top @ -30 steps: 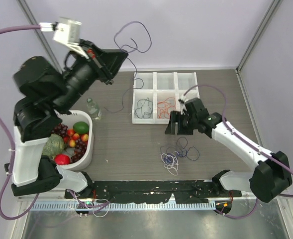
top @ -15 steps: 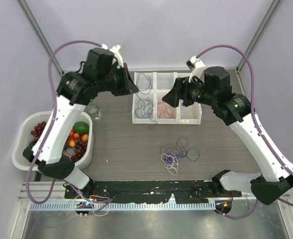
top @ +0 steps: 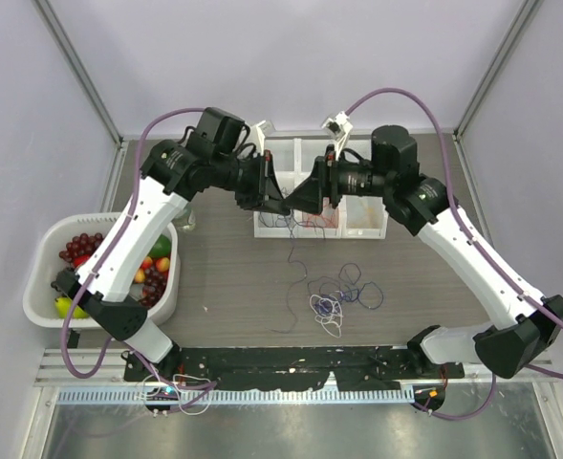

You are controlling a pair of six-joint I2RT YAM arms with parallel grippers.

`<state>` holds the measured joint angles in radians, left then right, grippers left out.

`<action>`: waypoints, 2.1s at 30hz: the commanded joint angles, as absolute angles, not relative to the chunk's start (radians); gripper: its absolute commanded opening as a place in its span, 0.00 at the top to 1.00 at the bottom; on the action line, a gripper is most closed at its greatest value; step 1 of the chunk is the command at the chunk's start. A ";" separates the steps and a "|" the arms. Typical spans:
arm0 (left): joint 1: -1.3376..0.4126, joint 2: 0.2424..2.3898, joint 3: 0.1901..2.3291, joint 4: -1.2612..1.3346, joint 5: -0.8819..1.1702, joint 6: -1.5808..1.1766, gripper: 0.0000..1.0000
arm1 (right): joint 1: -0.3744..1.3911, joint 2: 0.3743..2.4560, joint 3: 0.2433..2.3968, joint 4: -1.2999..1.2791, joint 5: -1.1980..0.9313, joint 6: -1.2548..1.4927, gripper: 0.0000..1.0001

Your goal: Untangle the cables

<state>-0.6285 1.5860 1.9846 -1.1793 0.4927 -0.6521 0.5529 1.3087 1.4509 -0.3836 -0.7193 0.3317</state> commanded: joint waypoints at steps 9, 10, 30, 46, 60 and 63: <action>-0.572 1.539 1.941 -1.069 0.522 -0.830 1.00 | 0.753 1.220 1.330 -0.443 -0.300 0.239 0.35; -0.569 1.542 1.939 -1.068 0.532 -0.841 1.00 | 0.762 1.223 1.330 -0.448 -0.269 0.238 0.36; -0.514 1.500 2.037 -1.051 0.326 -0.809 0.53 | 0.789 1.249 1.327 -0.348 -0.049 0.275 0.99; -0.506 1.215 1.729 -0.847 0.176 -0.675 0.17 | 0.400 1.514 1.744 -0.318 0.196 0.262 0.99; -0.505 1.239 1.680 -0.874 0.252 -0.539 0.16 | 0.276 1.888 1.967 -0.175 0.253 0.109 0.99; -0.505 1.239 1.671 -0.888 0.238 -0.514 0.16 | 0.273 1.952 1.970 -0.155 0.253 0.118 0.99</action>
